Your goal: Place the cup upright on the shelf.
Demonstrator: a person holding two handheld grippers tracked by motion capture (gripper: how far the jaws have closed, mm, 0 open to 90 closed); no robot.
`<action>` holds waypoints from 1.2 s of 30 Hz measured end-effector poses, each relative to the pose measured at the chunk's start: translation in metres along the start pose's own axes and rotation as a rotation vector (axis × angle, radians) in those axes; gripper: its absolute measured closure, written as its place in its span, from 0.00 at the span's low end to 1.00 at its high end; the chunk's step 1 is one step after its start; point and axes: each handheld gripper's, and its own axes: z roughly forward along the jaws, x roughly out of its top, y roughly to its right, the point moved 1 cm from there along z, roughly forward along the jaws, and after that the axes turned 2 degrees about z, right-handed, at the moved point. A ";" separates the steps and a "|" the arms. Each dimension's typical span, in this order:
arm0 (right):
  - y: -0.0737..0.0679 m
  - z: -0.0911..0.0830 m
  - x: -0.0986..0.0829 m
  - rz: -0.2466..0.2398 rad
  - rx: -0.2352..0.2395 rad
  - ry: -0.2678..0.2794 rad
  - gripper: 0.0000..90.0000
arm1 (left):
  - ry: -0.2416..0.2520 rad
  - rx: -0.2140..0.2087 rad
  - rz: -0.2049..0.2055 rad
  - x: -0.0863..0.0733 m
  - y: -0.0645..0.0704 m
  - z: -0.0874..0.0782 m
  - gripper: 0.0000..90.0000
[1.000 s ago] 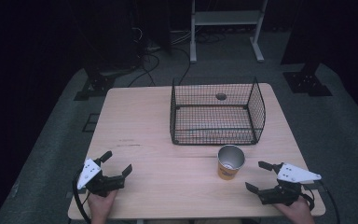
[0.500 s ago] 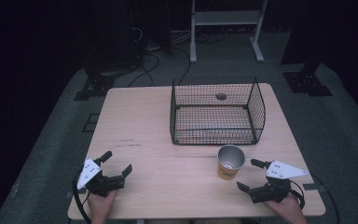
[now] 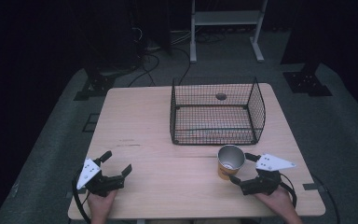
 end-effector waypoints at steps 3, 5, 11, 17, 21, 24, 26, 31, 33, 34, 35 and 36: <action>-0.001 0.006 0.004 -0.011 -0.007 -0.004 0.03 | 0.001 0.000 -0.002 0.000 0.000 0.000 0.03; -0.001 0.009 0.005 -0.008 -0.011 -0.003 0.03 | 0.003 0.000 -0.005 0.000 0.000 0.000 0.02; 0.000 0.019 0.008 -0.002 -0.020 -0.009 0.03 | 0.004 0.000 -0.006 0.000 -0.001 0.000 0.03; 0.000 0.026 0.014 -0.011 -0.008 -0.007 0.03 | 0.005 0.000 -0.009 0.000 -0.001 -0.001 0.02; 0.002 0.030 0.015 -0.005 0.001 -0.007 0.03 | 0.005 -0.001 -0.010 0.000 -0.001 -0.001 0.03; 0.002 0.031 0.015 -0.002 0.012 -0.005 0.08 | 0.008 0.000 -0.011 0.000 -0.001 -0.001 0.03; 0.002 0.031 0.015 -0.003 0.012 0.000 0.13 | 0.008 0.000 -0.012 0.000 -0.001 -0.001 0.02; 0.002 0.031 0.016 -0.006 0.019 -0.009 0.13 | 0.009 0.002 -0.014 0.000 -0.002 -0.001 0.02; 0.002 0.030 0.017 -0.007 0.019 -0.011 0.13 | 0.011 0.003 -0.015 0.000 -0.002 -0.002 0.03; 0.002 0.029 0.017 -0.004 0.023 -0.009 0.13 | 0.011 0.003 -0.016 0.000 -0.002 -0.002 0.03; 0.002 0.029 0.017 -0.001 0.027 -0.009 0.14 | 0.010 0.003 -0.016 0.000 -0.002 -0.002 0.03; 0.002 0.028 0.018 0.001 0.028 -0.009 0.14 | 0.010 0.003 -0.016 0.000 -0.002 -0.002 0.03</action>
